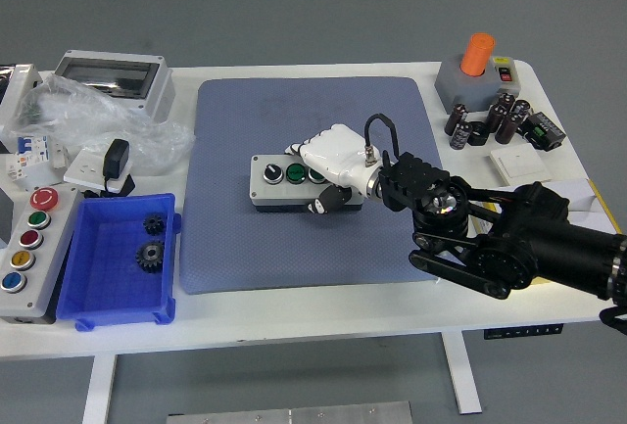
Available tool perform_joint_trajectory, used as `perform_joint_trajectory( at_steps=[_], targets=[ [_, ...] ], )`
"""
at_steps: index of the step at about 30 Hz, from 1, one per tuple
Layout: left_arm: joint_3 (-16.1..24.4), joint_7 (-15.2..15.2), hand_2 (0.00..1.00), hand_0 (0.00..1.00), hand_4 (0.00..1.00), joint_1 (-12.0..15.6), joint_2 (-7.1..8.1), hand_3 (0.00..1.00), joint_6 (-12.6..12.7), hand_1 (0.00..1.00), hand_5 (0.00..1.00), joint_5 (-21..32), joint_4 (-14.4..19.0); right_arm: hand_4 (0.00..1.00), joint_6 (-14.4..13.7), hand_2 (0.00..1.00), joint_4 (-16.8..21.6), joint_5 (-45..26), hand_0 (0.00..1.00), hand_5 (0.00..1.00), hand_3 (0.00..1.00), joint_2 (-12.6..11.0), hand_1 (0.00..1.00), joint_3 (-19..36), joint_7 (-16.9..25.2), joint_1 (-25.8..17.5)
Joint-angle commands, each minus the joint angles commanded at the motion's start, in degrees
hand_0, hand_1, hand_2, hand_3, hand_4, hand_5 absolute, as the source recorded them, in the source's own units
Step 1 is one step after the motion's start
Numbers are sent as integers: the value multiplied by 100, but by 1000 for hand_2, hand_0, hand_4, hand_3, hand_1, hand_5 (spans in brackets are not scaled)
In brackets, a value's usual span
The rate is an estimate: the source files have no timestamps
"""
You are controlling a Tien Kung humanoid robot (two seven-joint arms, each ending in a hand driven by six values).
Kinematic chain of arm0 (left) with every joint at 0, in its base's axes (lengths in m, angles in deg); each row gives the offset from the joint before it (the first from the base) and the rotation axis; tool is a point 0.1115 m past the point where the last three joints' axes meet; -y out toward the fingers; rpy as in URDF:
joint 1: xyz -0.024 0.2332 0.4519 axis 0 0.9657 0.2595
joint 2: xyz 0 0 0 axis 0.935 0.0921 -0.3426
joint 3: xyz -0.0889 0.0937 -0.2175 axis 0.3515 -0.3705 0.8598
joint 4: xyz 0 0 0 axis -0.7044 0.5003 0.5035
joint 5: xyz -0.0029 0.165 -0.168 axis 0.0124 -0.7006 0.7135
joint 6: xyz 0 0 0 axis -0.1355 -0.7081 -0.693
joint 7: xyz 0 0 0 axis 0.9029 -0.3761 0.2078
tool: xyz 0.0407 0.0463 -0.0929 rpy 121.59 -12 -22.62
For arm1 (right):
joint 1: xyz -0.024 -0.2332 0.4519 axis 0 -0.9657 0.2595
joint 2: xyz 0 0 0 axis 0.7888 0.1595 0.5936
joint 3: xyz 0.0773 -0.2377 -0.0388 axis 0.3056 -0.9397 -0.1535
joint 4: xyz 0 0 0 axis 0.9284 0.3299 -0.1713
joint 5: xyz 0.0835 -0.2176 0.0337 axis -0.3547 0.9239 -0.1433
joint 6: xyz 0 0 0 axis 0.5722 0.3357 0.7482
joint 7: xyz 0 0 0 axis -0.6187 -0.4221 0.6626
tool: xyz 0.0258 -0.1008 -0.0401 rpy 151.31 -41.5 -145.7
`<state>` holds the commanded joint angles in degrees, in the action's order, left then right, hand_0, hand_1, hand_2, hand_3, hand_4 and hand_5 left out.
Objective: Pick up the button,place it on the desk,press the button,press the button
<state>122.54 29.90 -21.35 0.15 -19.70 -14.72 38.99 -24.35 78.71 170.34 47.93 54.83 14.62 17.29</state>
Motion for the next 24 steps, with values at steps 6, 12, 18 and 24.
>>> perform_joint_trajectory(
  at_steps=[6, 12, 18, 24],
  targets=[
    [41, -27, 537, 578, 697, 4, 4, 619, -83, 561, 300, -17, 0, 559, 60, 799, -6, -17, 787, 2, 880, -13, 732, 21, 11, 13],
    [69, -56, 532, 579, 699, 9, 9, 619, -157, 562, 303, -15, 0, 600, 132, 805, -19, -53, 793, 2, 897, -18, 735, 34, 6, 13],
    [88, -94, 531, 579, 703, 3, 13, 620, -221, 563, 299, 2, 0, 648, 186, 822, -25, -104, 799, 2, 921, -23, 736, 44, -12, 31],
    [102, -132, 531, 579, 704, 2, 12, 621, -264, 563, 300, 22, 0, 665, 251, 826, -28, -158, 801, 2, 929, -40, 740, 59, -29, 60]
  ],
)
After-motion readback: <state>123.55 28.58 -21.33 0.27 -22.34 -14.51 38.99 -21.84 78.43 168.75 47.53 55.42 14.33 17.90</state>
